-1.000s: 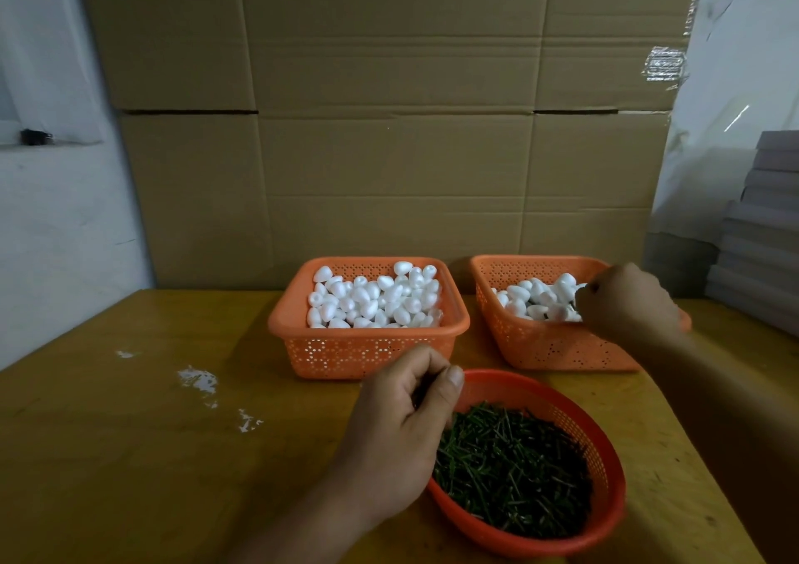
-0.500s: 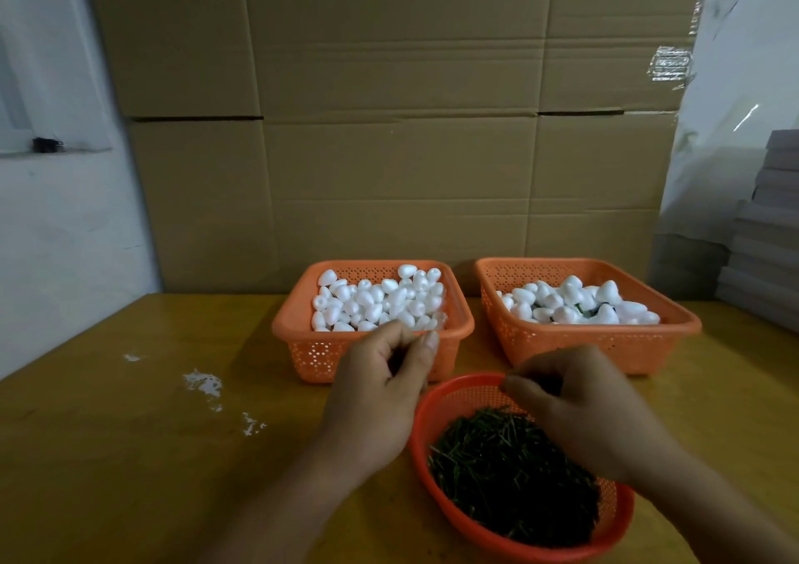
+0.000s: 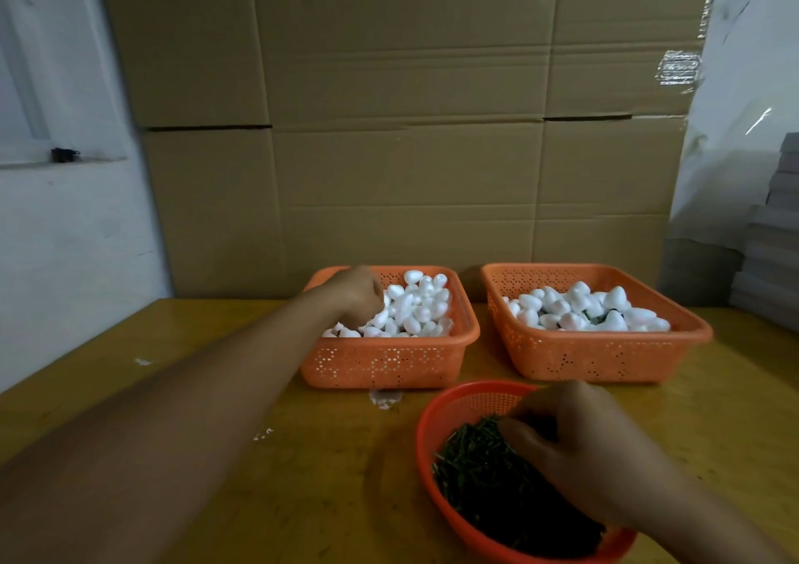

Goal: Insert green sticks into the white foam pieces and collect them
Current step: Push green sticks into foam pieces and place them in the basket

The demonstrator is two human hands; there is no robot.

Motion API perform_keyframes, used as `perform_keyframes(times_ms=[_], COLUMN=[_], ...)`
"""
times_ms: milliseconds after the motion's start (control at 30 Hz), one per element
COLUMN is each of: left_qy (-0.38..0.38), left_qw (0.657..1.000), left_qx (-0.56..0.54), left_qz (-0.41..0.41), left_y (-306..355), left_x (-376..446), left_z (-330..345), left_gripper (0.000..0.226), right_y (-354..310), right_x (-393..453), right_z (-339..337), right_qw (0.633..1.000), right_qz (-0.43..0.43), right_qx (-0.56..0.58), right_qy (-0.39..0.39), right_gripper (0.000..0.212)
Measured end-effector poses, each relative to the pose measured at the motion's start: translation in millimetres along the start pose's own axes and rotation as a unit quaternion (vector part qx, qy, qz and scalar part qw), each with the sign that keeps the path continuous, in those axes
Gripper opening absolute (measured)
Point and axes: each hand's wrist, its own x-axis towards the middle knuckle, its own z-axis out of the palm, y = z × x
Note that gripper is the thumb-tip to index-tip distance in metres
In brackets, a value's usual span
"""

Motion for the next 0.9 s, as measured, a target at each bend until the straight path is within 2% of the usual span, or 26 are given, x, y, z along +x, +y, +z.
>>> perform_keyframes(times_ms=[100,200,267,500,633,900], left_qy=[-0.083,-0.117,-0.123,-0.147,-0.142,-0.147], left_qw=[0.994,0.981,0.974,0.968,0.961,0.953], left_qx=[0.073,0.157,0.191,0.203,0.238,0.266], left_qz=[0.01,0.015,0.01,-0.01,-0.008,-0.004], left_y=[1,6,9,15,19,23], left_x=[5,7,10,19,19,22], left_z=[7,16,21,29,31,32], left_gripper=[0.02,0.033,0.037,0.043,0.057,0.069], right_y=[-3,-4,-4,-3,-3,-3], right_x=[-2,-3,-4,-3,-4,-5], right_z=[0,1,1,4,6,6], right_qw=[1.0,1.0,1.0,1.0,0.999,0.999], right_qz=[0.0,-0.005,-0.005,-0.001,-0.003,-0.007], right_qx=[-0.003,-0.012,-0.013,-0.029,-0.04,-0.051], right_qy=[-0.007,0.003,0.007,0.008,0.013,0.012], right_gripper=[0.025,0.027,0.026,0.021,0.022,0.024])
